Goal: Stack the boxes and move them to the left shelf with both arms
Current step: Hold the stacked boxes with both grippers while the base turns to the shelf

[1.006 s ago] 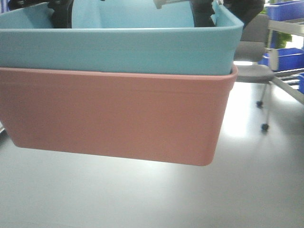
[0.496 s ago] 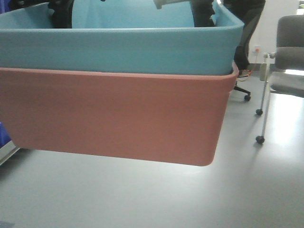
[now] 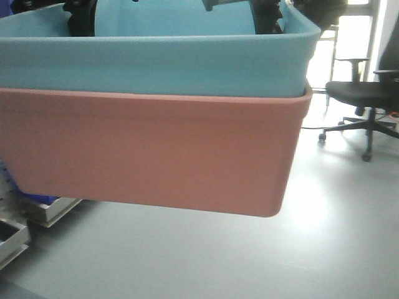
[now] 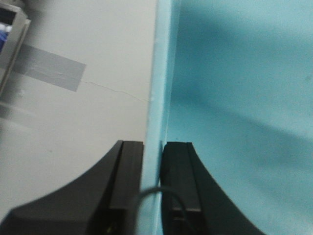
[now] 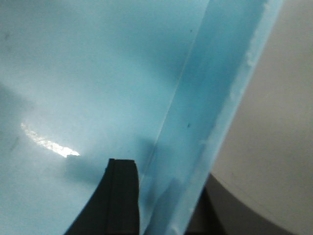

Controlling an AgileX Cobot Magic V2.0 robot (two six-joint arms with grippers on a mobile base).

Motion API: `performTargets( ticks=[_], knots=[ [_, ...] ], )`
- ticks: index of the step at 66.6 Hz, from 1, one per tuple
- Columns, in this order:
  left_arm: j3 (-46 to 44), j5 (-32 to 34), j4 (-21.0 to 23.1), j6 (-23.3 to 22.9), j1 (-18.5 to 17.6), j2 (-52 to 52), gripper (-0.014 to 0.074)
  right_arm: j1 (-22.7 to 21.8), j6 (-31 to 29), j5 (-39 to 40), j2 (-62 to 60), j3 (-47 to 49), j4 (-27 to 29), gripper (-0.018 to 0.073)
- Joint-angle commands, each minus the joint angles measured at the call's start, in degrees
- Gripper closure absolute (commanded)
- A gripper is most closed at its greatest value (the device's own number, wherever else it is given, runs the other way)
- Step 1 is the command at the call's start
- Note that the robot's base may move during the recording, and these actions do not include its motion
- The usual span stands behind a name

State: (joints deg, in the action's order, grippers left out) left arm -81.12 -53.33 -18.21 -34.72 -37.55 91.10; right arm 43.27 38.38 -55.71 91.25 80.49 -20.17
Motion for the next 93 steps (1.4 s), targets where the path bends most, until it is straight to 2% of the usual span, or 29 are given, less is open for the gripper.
performTargets(
  ticks=[1,93],
  knots=[
    [-2.4,11.5,6.9,-0.7,-3.3,-3.0,0.0599,1.3,1.0,15.6,-2.2,3.3,3.1,0.0504],
    [-2.4,11.5,6.9,-0.7,-3.3,-3.0,0.0599,1.3,1.0,15.6,-2.2,3.3,3.1,0.0504]
  ],
)
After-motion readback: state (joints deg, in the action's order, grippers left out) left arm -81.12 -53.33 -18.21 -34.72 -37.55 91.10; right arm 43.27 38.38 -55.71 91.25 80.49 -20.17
